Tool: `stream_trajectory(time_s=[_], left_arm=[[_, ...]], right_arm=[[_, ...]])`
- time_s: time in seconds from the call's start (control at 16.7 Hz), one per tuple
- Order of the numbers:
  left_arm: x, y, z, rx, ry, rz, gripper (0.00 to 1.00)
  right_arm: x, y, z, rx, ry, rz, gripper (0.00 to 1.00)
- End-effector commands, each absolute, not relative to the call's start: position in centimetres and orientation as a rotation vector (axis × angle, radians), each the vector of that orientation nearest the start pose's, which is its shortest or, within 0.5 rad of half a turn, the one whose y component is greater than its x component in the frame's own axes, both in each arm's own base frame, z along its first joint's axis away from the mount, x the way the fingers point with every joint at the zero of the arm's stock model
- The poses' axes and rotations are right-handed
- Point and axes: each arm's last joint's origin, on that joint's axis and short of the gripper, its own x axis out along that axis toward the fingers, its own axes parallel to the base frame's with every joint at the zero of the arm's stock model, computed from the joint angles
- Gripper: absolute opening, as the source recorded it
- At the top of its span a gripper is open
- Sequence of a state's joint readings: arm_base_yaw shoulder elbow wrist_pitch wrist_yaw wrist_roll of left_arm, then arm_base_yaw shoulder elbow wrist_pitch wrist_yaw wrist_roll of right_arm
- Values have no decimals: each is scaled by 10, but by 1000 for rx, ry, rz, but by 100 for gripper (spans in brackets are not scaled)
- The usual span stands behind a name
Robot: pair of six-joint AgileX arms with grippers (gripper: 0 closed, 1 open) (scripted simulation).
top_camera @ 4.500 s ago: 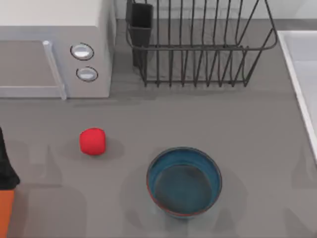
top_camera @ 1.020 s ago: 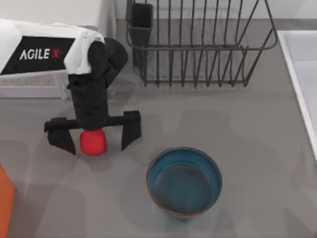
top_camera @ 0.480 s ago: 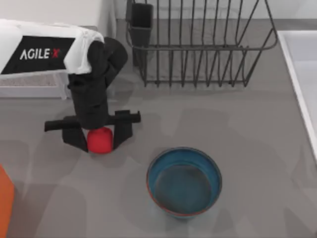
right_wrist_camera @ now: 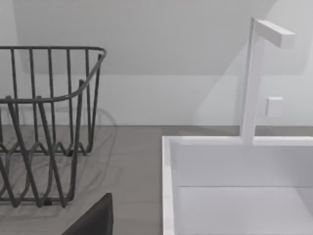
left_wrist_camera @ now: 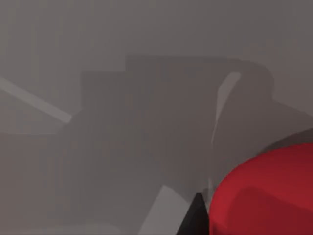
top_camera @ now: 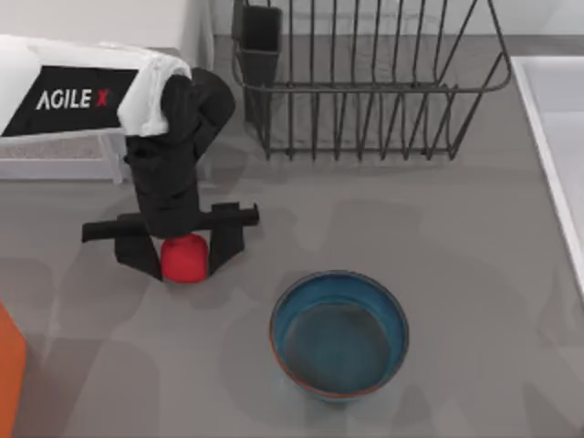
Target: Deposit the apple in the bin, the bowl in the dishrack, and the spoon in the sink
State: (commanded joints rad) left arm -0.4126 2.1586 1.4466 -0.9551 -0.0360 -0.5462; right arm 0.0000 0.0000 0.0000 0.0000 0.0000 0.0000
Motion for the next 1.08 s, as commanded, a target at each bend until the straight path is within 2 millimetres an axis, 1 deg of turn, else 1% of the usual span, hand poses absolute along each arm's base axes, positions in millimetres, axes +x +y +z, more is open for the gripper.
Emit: stream_trajectory(time_s=[0.06,0.12,0.18,0.3,0.42,0.54,0.66,0.84,0.9,0.96,1.08], left_arm=[[357,-151,106,-48,1635,173,0],[354,-157,115,-68,1629,140,0],[354,-158,115,-64,1629,138,0],[350,-167,120,-18,1629,123,0],[346,-178,131,39,1626,105,0],[343,-184,147,72,1627,97,0],[344,-182,168,62,1630,105,0],[350,-167,202,-16,1629,124,0],[353,-161,210,-45,1628,132,0],[354,-157,214,-64,1629,138,0],[354,-157,215,-68,1629,140,0]], right_arm=[[106,-1,160,0,0,0,100],[106,-1,160,0,0,0,100],[106,-1,160,0,0,0,100],[106,-1,160,0,0,0,100],[106,-1,160,0,0,0,100],[106,-1,160,0,0,0,100],[106,-1,160,0,0,0,100],[106,-1,160,0,0,0,100],[106,-1,160,0,0,0,100],[106,-1,160,0,0,0,100],[106,-1,160,0,0,0,100]])
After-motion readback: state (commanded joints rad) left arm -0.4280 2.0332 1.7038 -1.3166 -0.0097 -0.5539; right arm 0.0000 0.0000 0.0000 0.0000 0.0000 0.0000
